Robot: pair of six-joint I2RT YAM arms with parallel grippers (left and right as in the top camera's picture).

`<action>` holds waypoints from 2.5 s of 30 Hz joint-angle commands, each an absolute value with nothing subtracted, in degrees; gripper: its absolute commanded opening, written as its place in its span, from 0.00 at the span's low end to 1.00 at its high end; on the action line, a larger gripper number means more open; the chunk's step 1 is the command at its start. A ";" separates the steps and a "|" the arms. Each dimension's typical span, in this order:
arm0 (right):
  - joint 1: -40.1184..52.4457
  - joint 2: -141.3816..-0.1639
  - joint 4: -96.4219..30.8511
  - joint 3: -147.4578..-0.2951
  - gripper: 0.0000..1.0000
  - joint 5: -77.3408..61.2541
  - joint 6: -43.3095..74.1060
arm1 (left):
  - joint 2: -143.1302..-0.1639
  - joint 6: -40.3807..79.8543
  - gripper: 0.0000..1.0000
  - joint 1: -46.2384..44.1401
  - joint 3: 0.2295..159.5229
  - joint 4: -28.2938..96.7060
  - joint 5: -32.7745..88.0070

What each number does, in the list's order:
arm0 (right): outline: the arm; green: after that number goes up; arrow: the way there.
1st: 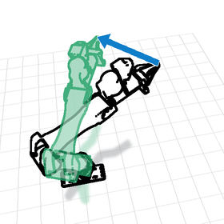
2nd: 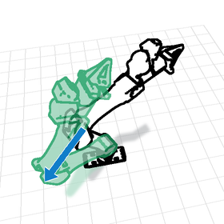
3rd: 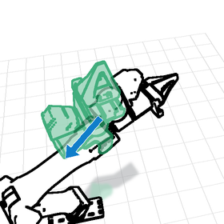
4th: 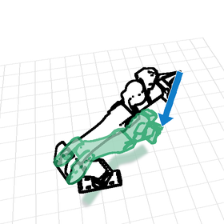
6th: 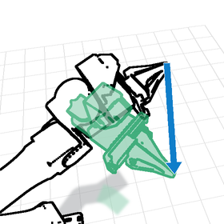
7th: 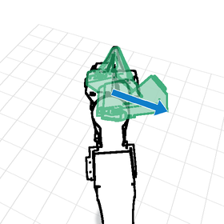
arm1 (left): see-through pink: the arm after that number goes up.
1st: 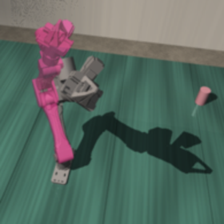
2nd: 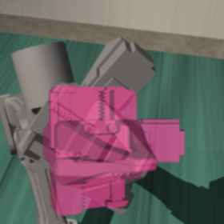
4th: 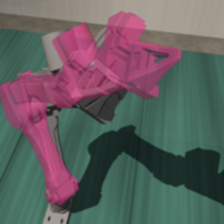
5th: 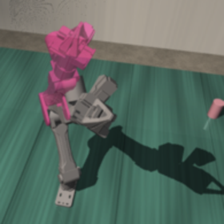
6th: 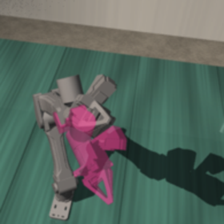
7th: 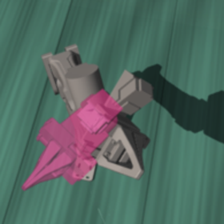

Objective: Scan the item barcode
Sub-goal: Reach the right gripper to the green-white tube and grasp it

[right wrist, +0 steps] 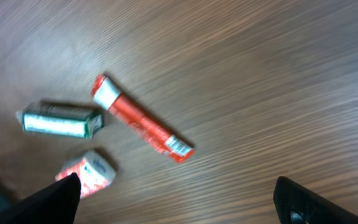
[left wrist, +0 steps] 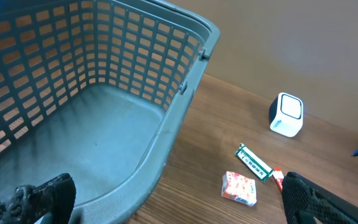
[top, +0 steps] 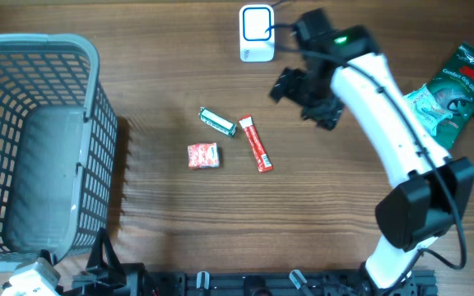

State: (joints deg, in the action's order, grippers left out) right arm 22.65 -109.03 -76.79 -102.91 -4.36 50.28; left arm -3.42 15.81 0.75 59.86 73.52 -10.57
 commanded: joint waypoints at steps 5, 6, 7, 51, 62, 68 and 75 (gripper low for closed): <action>31.03 -108.18 -74.61 -101.62 1.00 -2.37 54.19 | -2.98 15.88 1.00 0.47 59.90 73.32 -10.31; 31.62 -108.22 -74.54 -101.62 1.00 -2.31 54.19 | -2.98 15.88 1.00 0.47 59.90 73.34 -10.31; 32.25 -108.27 -74.26 -101.62 1.00 -2.28 54.06 | -2.98 15.88 1.00 0.47 59.90 73.32 -10.31; 36.16 -125.05 -29.15 -93.30 0.05 -6.46 -0.03 | -2.98 15.88 1.00 0.47 59.90 73.32 -10.31; 38.35 -125.03 -38.15 -93.32 0.04 -17.89 -2.07 | -2.98 15.88 1.00 0.47 59.90 73.32 -10.31; 40.40 -124.84 -41.89 -93.36 0.05 -19.20 -4.29 | -2.98 15.88 1.00 0.47 59.90 73.32 -10.31; 41.39 -122.06 -44.01 -95.07 0.04 -12.47 1.43 | -2.98 15.88 1.00 0.47 59.90 73.32 -10.31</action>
State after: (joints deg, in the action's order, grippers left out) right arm 41.45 -124.64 -43.88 -93.47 -18.46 -3.09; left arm -3.42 15.81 0.73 59.86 73.52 -10.57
